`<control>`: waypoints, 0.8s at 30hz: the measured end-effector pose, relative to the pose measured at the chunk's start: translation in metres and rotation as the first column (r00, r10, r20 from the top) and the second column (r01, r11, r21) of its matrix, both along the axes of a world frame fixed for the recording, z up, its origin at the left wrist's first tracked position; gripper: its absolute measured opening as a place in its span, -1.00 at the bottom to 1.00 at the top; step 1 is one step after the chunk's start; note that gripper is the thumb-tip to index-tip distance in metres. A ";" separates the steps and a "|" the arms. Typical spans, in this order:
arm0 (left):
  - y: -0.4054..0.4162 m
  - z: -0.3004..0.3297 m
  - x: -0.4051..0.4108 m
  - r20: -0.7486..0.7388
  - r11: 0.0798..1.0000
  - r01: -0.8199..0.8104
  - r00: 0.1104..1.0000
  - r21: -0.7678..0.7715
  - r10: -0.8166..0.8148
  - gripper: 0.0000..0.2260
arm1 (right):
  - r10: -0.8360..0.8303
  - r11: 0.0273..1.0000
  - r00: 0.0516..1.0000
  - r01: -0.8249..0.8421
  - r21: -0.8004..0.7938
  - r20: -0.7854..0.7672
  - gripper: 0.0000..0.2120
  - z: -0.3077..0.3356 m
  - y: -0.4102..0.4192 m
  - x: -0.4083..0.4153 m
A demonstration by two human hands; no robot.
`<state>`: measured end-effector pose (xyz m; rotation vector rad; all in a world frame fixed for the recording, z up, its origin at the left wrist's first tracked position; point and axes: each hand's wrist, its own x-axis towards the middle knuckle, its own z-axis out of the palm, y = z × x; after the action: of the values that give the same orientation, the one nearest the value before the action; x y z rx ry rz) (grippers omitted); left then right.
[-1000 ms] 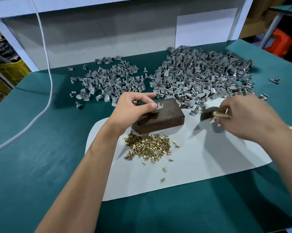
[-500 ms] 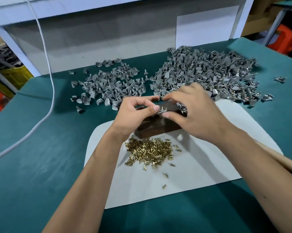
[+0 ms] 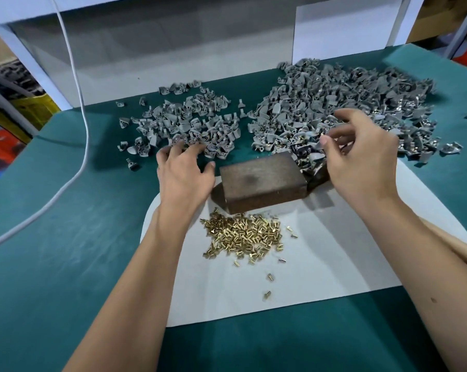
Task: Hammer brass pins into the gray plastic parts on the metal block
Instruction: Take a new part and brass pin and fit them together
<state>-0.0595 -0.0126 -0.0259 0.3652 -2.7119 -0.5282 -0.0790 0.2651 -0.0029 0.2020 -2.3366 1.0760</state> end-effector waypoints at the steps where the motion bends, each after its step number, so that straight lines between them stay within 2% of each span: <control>1: 0.001 0.000 0.001 -0.006 1.000 0.024 1.000 0.019 -0.024 -0.59 | 0.032 0.999 0.999 -0.031 0.013 -0.041 -0.66 0.002 -0.003 0.004; 3: 0.002 0.001 0.002 -0.049 0.995 0.077 0.996 0.055 -0.075 -0.62 | 0.148 0.987 0.982 -0.140 0.075 -0.116 -0.71 0.005 -0.012 0.016; 5: 0.000 0.002 0.004 -0.094 0.992 0.099 0.991 0.082 -0.091 -0.68 | 0.337 0.931 0.932 -0.309 0.193 -0.134 -0.76 0.007 -0.027 0.033; 8: -0.002 0.002 0.003 -0.114 0.988 0.114 0.988 0.103 -0.102 -0.73 | 0.657 0.709 0.754 -0.626 0.324 0.018 -0.86 0.006 -0.051 0.062; 10: -0.001 0.001 0.002 -0.126 0.982 0.149 0.983 0.113 -0.135 -0.76 | 0.763 0.540 0.636 -0.728 0.423 0.120 -0.85 0.003 -0.066 0.076; 12: 0.000 0.001 0.001 -0.148 0.969 0.203 0.972 0.142 -0.182 -0.75 | 0.788 0.440 0.596 -0.722 0.534 0.156 -0.83 -0.001 -0.078 0.084; 14: 0.001 0.001 0.001 -0.164 0.954 0.246 0.962 0.170 -0.218 -0.71 | 0.781 0.390 0.604 -0.670 0.631 0.159 -0.81 -0.004 -0.088 0.088; 19: 0.004 0.000 0.000 -0.189 0.939 0.277 0.952 0.204 -0.240 -0.69 | 0.747 0.369 0.631 -0.657 0.657 0.212 -0.86 -0.006 -0.095 0.090; 24: 0.009 0.000 0.001 -0.225 0.924 0.245 0.957 0.292 -0.183 -0.69 | 0.718 0.334 0.650 -0.635 0.697 0.248 -0.91 -0.001 -0.093 0.093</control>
<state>-0.0586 -0.0039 -0.0256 0.0862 -2.4894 -1.0152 0.0141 0.1718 -0.0044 1.6631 -2.4731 0.2666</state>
